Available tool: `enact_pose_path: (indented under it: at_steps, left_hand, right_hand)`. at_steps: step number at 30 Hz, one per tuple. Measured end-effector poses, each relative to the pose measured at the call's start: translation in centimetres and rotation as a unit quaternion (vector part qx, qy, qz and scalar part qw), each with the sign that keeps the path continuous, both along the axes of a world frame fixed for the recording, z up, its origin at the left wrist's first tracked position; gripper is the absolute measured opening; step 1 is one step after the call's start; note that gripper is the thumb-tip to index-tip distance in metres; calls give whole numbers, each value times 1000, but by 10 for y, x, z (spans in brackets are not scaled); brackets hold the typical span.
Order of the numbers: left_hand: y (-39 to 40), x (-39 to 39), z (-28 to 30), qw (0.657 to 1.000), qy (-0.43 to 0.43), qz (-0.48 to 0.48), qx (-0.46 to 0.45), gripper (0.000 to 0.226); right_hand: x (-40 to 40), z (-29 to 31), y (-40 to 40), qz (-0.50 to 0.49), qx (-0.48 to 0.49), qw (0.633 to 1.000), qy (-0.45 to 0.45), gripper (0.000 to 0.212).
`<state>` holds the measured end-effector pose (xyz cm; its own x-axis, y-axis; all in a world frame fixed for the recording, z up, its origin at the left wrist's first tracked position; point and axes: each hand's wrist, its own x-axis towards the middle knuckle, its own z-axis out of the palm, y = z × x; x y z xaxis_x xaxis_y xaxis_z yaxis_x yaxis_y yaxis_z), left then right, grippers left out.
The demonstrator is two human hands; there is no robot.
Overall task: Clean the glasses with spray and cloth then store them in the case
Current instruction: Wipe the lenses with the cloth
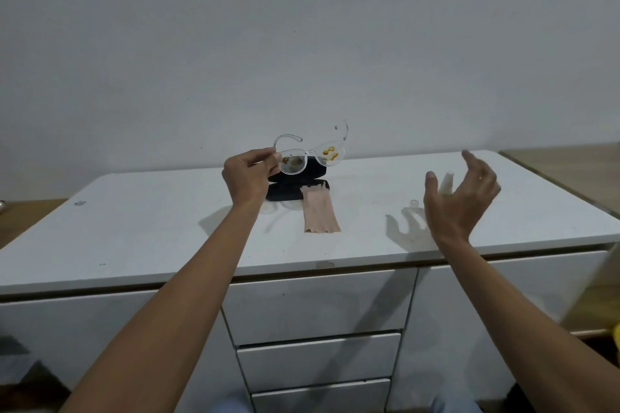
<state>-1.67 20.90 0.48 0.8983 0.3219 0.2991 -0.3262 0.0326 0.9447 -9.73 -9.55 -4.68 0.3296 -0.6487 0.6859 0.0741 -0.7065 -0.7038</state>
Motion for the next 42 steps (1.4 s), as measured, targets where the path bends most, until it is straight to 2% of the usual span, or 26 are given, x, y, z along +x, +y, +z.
enact_pose_path:
  at_steps: [2, 4, 7, 9, 12, 16, 20, 22, 27, 30, 32, 34, 36, 37, 38, 40, 42]
  left_hand:
    - [4, 0, 1, 1000, -1, 3, -1, 12]
    - [8, 0, 1, 1000, -3, 5, -3, 14]
    - [16, -4, 0, 1000, -4, 10, -10, 15]
    - [21, -6, -2, 1000, -1, 11, -20, 14]
    - [26, -7, -3, 1000, 1, 9, -29, 15]
    - [34, -7, -4, 1000, -4, 12, -25, 17]
    - [41, -1, -7, 1000, -6, 21, -16, 14]
    - [44, 2, -8, 1000, -4, 24, -16, 12]
    - [46, 5, -9, 999, -8, 27, -22, 12]
    - [46, 4, -8, 999, -9, 31, -19, 12]
    - [47, 3, -7, 999, -6, 36, -18, 12]
    - [48, 2, -7, 999, -3, 40, -16, 12]
    - [49, 1, -7, 999, -4, 47, -15, 12]
    - [50, 0, -8, 999, -5, 52, -12, 13]
    - [50, -1, -8, 998, -7, 59, -6, 13]
    - [52, -4, -8, 997, -11, 70, 14, 12]
    - [53, -5, -7, 996, -18, 79, 39, 12]
  right_hand:
    - [5, 10, 12, 28, -76, 996, -31, 53]
    - [12, 17, 29, 122, -125, 985, -16, 42]
    - [22, 20, 61, 305, -138, 931, 143, 28]
    - [29, 13, 79, 360, -162, 884, 250, 25]
    - [39, 6, 94, 396, -176, 836, 337, 26]
    - [55, 7, 100, 389, -230, 776, 440, 64]
    - [68, 7, 101, 385, -289, 722, 497, 54]
    - [70, 5, 102, 378, -304, 724, 490, 50]
    - [68, -6, 107, 391, -306, 781, 378, 22]
    - [64, -9, 113, 379, -307, 805, 338, 18]
    - [62, -5, 118, 370, -268, 823, 338, 19]
    - [59, 2, 122, 387, -166, 839, 344, 22]
    - [54, 9, 125, 419, 17, 848, 326, 20]
    - [52, 10, 126, 436, 135, 837, 302, 19]
    - [50, 13, 127, 457, 253, 808, 272, 17]
    - [47, 17, 130, 494, 436, 723, 209, 16]
    - [47, 21, 134, 507, 535, 659, 151, 17]
